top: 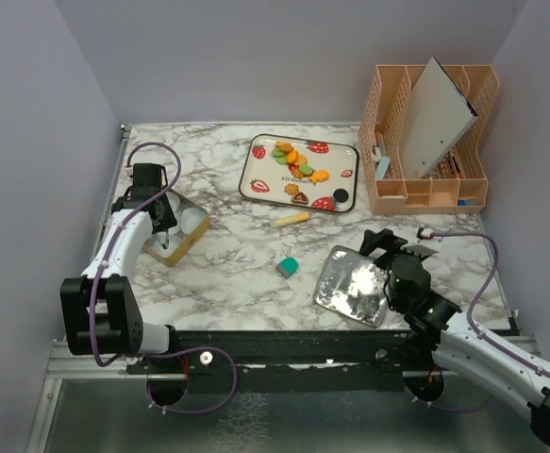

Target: Pack the cookies

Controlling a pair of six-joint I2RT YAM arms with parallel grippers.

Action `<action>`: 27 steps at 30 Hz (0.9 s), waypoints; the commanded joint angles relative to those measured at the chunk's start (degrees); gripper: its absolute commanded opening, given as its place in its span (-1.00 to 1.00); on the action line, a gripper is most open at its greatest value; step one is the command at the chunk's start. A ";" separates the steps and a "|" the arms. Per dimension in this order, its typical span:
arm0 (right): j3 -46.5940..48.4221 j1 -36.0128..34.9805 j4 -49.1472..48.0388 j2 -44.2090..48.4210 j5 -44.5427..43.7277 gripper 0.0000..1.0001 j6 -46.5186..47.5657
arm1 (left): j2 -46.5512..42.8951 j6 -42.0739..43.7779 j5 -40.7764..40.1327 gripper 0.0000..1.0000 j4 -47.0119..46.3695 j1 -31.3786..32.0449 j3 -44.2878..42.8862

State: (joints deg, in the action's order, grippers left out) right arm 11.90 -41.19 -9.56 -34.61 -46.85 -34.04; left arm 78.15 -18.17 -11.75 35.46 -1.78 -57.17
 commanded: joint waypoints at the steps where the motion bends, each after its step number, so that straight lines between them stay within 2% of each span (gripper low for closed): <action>1: -0.04 -0.12 -1.66 -0.73 0.35 1.00 -0.32 | 1.79 1.01 3.73 -0.74 -2.71 -1.42 -0.11; 11: -0.12 -0.12 -2.37 -1.59 0.62 1.00 -0.24 | 4.25 1.21 6.68 -0.56 -3.03 -1.50 -1.82; 21: -0.21 -0.12 -3.17 -2.59 1.06 1.00 -0.08 | 3.69 1.47 6.04 -0.14 -3.03 -1.50 -1.63; 27: -0.05 -0.12 -3.42 -2.99 1.41 1.00 0.14 | 1.98 1.47 4.90 0.02 -3.03 -1.52 -1.63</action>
State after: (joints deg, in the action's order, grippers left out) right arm 11.90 -41.19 -11.11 -37.36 -45.91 -34.02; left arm 82.50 -17.02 -6.07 33.67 -2.90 -57.30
